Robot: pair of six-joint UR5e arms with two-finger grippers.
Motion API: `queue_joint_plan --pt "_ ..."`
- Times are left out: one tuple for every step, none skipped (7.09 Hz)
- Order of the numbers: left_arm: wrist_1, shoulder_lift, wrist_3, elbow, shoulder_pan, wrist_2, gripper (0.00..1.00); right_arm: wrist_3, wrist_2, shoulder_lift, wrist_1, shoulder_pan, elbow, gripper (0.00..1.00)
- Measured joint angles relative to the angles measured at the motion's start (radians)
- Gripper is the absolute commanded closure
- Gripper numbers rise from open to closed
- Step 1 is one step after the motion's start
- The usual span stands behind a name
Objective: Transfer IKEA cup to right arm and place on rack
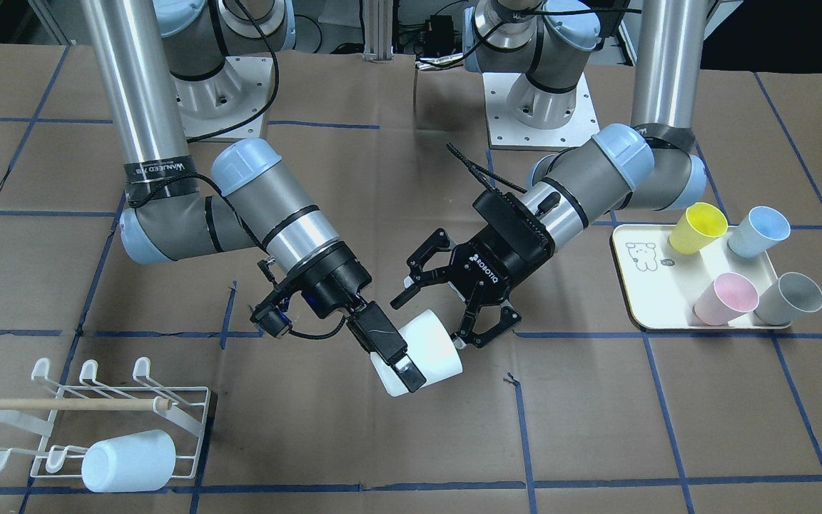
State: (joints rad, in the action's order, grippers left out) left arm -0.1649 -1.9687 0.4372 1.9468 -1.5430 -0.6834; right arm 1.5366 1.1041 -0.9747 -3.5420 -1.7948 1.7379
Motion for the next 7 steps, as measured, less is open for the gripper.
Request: queue_joint_plan --pt "-0.012 0.001 -0.006 0.002 0.011 -0.001 0.00 0.000 -0.001 0.000 0.000 0.000 0.000 0.66" --pt "-0.041 0.003 -0.009 0.010 0.049 0.003 0.00 0.000 -0.001 0.000 0.000 0.000 0.001 0.66" --pt "-0.076 0.004 -0.012 0.022 0.111 0.021 0.00 -0.001 0.000 0.000 0.000 0.000 0.001 0.66" --pt "-0.107 0.004 -0.014 0.031 0.168 0.044 0.00 -0.006 0.001 -0.002 0.000 0.000 0.001 0.66" --pt "-0.120 0.000 -0.016 0.030 0.198 0.047 0.00 -0.012 0.002 -0.005 0.001 0.005 0.001 0.66" --pt "-0.122 -0.010 -0.019 0.024 0.210 0.005 0.00 -0.036 0.004 -0.009 0.002 0.023 0.000 0.66" --pt "-0.099 -0.017 -0.035 0.007 0.213 -0.096 0.00 -0.110 0.004 -0.014 0.002 0.058 -0.002 0.66"
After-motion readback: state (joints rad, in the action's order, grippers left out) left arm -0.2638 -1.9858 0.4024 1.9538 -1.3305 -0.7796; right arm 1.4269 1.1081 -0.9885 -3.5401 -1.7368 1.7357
